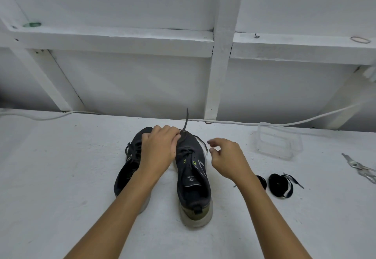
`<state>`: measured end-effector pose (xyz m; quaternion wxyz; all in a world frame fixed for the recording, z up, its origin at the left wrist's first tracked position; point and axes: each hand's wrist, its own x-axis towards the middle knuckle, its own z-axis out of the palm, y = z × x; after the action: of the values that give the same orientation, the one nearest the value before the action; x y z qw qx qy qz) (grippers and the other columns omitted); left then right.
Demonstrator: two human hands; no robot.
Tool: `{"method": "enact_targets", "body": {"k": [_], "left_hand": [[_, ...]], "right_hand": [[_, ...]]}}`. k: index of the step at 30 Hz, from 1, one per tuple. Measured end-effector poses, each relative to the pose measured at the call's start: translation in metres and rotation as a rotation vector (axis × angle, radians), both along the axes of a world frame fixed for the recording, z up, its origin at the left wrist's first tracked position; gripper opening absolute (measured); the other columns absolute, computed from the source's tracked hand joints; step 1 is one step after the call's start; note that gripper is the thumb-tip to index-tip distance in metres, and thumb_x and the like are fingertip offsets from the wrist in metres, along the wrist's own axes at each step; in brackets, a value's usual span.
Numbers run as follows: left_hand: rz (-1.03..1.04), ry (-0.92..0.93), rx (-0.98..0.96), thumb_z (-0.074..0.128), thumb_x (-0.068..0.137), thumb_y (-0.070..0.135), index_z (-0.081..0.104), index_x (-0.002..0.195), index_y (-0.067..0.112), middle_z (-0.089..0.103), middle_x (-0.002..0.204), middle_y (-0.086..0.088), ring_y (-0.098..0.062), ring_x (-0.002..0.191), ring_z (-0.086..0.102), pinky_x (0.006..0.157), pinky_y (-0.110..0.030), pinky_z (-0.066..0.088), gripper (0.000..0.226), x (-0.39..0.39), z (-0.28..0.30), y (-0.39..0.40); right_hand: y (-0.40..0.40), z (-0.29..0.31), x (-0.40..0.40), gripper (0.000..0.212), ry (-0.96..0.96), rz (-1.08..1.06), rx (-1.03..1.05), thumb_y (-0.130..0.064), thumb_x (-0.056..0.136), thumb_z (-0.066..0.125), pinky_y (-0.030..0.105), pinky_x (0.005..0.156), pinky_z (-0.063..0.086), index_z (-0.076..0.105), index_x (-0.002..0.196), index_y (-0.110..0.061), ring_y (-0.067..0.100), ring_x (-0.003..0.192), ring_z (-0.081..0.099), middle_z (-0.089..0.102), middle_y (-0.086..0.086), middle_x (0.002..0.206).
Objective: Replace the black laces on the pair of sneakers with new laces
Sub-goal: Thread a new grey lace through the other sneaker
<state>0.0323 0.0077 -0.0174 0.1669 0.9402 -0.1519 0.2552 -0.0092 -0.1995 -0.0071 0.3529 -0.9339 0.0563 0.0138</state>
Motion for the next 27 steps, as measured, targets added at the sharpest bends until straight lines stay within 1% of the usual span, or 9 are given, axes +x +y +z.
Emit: {"method": "enact_targets", "body": {"k": [2, 4, 6, 8, 10, 12, 17, 21, 27], "left_hand": [[-0.026, -0.038, 0.061, 0.039, 0.094, 0.035, 0.065, 0.089, 0.023, 0.061, 0.080, 0.009, -0.021, 0.072, 0.054, 0.061, -0.036, 0.040, 0.029, 0.000, 0.000, -0.004], [-0.114, -0.059, 0.111, 0.041, 0.094, 0.035, 0.064, 0.089, 0.025, 0.060, 0.081, 0.010, -0.020, 0.073, 0.054, 0.062, -0.034, 0.036, 0.026, 0.000, -0.002, -0.004], [-0.197, -0.067, 0.148, 0.042, 0.093, 0.036, 0.065, 0.089, 0.027, 0.060, 0.083, 0.011, -0.019, 0.076, 0.054, 0.065, -0.032, 0.032, 0.024, -0.001, -0.003, -0.005], [-0.203, -0.072, 0.159, 0.042, 0.094, 0.037, 0.064, 0.089, 0.028, 0.060, 0.083, 0.012, -0.018, 0.077, 0.054, 0.067, -0.032, 0.029, 0.025, -0.002, -0.003, -0.005], [-0.169, -0.074, 0.133, 0.042, 0.094, 0.036, 0.064, 0.089, 0.028, 0.058, 0.082, 0.012, -0.018, 0.076, 0.053, 0.065, -0.032, 0.029, 0.023, -0.002, -0.002, -0.004], [-0.156, -0.078, 0.108, 0.043, 0.095, 0.036, 0.063, 0.090, 0.028, 0.058, 0.082, 0.011, -0.018, 0.076, 0.052, 0.065, -0.032, 0.029, 0.023, 0.000, -0.001, -0.001], [-0.145, -0.054, 0.068, 0.040, 0.096, 0.037, 0.061, 0.090, 0.027, 0.057, 0.081, 0.012, -0.018, 0.075, 0.051, 0.065, -0.032, 0.032, 0.024, 0.004, 0.003, 0.001], [-0.180, -0.026, 0.064, 0.038, 0.096, 0.039, 0.063, 0.091, 0.027, 0.058, 0.081, 0.012, -0.018, 0.076, 0.052, 0.064, -0.034, 0.034, 0.027, 0.002, 0.004, -0.001], [-0.149, 0.013, 0.039, 0.043, 0.096, 0.039, 0.065, 0.095, 0.026, 0.062, 0.085, 0.013, -0.018, 0.079, 0.054, 0.068, -0.033, 0.034, 0.025, -0.001, 0.009, -0.003]], "right_hand": [[0.002, -0.006, -0.002, 0.044, -0.103, -0.033, -0.022, -0.026, 0.099, 0.058, 0.036, 0.095, 0.048, 0.052, 0.143, -0.025, 0.021, 0.105, 0.064, 0.057, -0.005, 0.137], [0.006, -0.007, -0.002, 0.050, -0.234, -0.049, -0.019, -0.027, 0.099, 0.060, 0.033, 0.085, 0.046, 0.046, 0.147, -0.028, 0.019, 0.102, 0.063, 0.050, -0.007, 0.142], [0.008, -0.007, 0.000, 0.051, -0.308, 0.003, -0.071, -0.028, 0.098, 0.062, 0.029, 0.077, 0.045, 0.048, 0.147, -0.033, 0.014, 0.100, 0.063, 0.047, -0.011, 0.146], [0.010, -0.007, 0.003, 0.039, -0.330, 0.025, -0.128, -0.028, 0.099, 0.062, 0.029, 0.073, 0.045, 0.060, 0.137, -0.034, 0.016, 0.102, 0.064, 0.052, -0.010, 0.142], [0.010, -0.007, 0.005, 0.025, -0.298, 0.013, -0.155, -0.026, 0.101, 0.059, 0.030, 0.072, 0.045, 0.071, 0.122, -0.028, 0.021, 0.101, 0.064, 0.064, -0.006, 0.122], [0.009, -0.010, 0.005, 0.024, -0.210, 0.024, -0.183, -0.024, 0.102, 0.055, 0.033, 0.075, 0.049, 0.073, 0.118, -0.026, 0.024, 0.102, 0.063, 0.069, -0.004, 0.112], [0.004, -0.022, 0.003, 0.022, -0.098, 0.019, -0.156, -0.018, 0.101, 0.054, 0.033, 0.077, 0.051, 0.072, 0.113, -0.023, 0.022, 0.099, 0.064, 0.072, -0.005, 0.107], [0.006, -0.025, 0.000, 0.028, -0.129, 0.040, -0.061, -0.024, 0.101, 0.056, 0.028, 0.079, 0.044, 0.064, 0.128, -0.023, 0.017, 0.094, 0.062, 0.066, -0.004, 0.110], [0.006, -0.030, 0.001, 0.020, -0.137, 0.003, -0.053, -0.022, 0.101, 0.057, 0.024, 0.074, 0.039, 0.074, 0.110, -0.017, 0.016, 0.088, 0.059, 0.065, 0.000, 0.103]]}}
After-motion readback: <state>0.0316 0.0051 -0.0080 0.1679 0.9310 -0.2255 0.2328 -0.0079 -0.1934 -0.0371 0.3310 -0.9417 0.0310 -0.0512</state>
